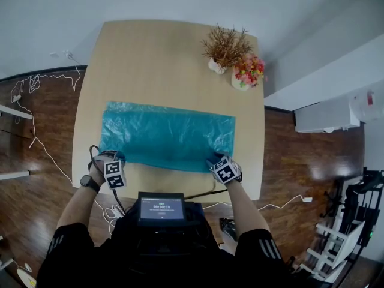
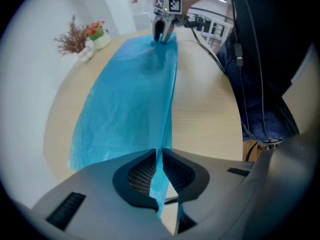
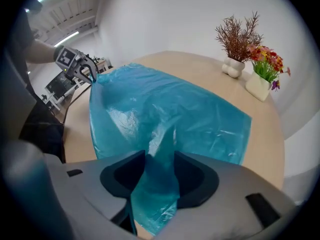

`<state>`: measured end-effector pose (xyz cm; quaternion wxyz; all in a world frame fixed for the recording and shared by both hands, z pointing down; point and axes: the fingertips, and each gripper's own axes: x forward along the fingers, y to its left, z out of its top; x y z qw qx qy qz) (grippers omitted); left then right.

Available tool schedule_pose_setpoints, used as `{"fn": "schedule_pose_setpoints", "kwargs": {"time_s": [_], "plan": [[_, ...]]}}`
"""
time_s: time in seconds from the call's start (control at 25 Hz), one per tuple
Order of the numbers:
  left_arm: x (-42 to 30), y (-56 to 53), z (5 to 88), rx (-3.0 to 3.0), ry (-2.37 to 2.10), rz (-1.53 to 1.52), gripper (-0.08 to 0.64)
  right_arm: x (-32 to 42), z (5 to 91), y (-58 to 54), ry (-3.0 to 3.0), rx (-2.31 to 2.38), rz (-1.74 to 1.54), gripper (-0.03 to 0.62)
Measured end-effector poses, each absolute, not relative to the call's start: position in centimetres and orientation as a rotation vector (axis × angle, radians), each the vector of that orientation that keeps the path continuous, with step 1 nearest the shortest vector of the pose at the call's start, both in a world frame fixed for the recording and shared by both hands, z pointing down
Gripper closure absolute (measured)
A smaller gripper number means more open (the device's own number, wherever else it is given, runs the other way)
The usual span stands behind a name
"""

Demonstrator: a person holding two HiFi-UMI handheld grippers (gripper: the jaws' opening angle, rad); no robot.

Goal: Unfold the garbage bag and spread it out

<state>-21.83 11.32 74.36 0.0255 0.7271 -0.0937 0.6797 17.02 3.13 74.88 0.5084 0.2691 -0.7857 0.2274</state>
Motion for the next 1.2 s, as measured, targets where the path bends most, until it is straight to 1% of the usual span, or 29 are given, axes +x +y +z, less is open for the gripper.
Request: {"fn": "schedule_pose_setpoints", "kwargs": {"time_s": [0.16,0.36,0.48,0.64,0.76,0.92,1.04,1.2], "plan": [[-23.4,10.1,69.9,2.202,-0.461,1.920,0.488,17.0,74.9,3.1,-1.900,0.651,0.532,0.371],[-26.3,7.1,65.5,2.118,-0.680,1.777,0.476,17.1,74.9,3.1,-1.913,0.658,0.533,0.371],[-26.4,4.7,64.7,2.084,-0.775,1.682,0.473,17.1,74.8,3.1,-1.916,0.662,0.534,0.371],[-25.4,3.2,67.3,2.031,-0.744,1.688,0.428,17.1,74.7,3.0,-1.904,0.665,0.539,0.373],[-24.6,3.7,71.6,1.991,-0.648,1.760,0.422,17.0,74.5,3.1,-1.902,0.668,0.537,0.377],[-24.1,5.4,75.8,1.947,-0.548,1.881,0.385,16.3,73.0,3.0,-1.947,0.680,0.543,0.376],[-23.9,6.2,77.1,1.946,-0.541,1.916,0.386,16.4,72.8,3.6,-1.937,0.650,0.594,0.357],[-23.6,6.2,77.1,1.960,-0.550,1.921,0.383,17.7,74.3,5.1,-1.860,0.592,0.632,0.357]]}}
